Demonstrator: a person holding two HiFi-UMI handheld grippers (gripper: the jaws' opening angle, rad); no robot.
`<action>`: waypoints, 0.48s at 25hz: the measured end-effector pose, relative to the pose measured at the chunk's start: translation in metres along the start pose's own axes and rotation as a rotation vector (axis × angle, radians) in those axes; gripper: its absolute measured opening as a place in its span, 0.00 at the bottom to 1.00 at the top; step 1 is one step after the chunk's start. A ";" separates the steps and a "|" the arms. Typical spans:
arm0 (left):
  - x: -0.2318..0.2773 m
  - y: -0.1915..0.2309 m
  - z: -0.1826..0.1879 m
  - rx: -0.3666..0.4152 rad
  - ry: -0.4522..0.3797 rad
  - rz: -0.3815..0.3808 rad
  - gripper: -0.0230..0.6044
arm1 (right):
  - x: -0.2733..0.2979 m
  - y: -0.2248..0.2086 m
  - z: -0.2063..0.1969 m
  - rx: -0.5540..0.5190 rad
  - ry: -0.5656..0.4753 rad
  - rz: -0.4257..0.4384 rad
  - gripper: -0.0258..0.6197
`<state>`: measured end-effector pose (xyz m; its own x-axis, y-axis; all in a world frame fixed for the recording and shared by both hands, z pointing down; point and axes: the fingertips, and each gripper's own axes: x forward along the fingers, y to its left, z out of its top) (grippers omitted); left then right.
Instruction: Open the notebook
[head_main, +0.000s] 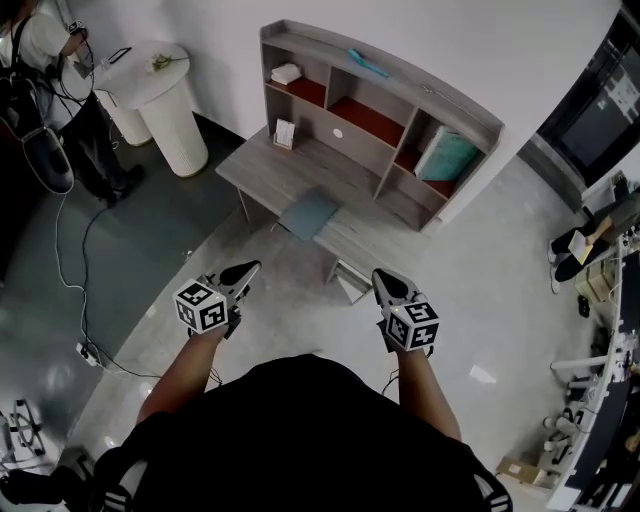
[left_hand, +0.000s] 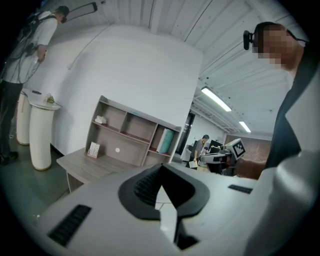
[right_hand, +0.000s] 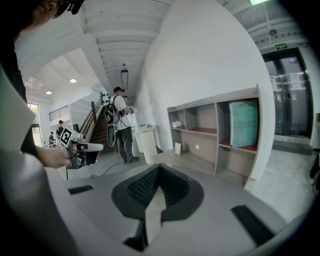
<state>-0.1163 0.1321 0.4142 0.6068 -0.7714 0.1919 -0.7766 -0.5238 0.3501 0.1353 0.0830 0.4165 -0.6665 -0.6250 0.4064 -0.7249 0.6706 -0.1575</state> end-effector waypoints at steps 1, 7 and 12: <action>0.004 0.000 0.001 0.001 0.002 0.003 0.05 | 0.002 -0.004 0.001 0.001 0.001 0.004 0.04; 0.027 0.002 0.001 -0.007 0.006 0.023 0.05 | 0.011 -0.025 -0.001 -0.001 0.015 0.031 0.04; 0.049 -0.002 0.003 -0.007 0.012 0.029 0.05 | 0.017 -0.047 0.004 -0.005 0.011 0.045 0.04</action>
<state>-0.0857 0.0945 0.4202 0.5856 -0.7821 0.2129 -0.7930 -0.4983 0.3504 0.1578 0.0394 0.4274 -0.6962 -0.5902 0.4087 -0.6937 0.6995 -0.1715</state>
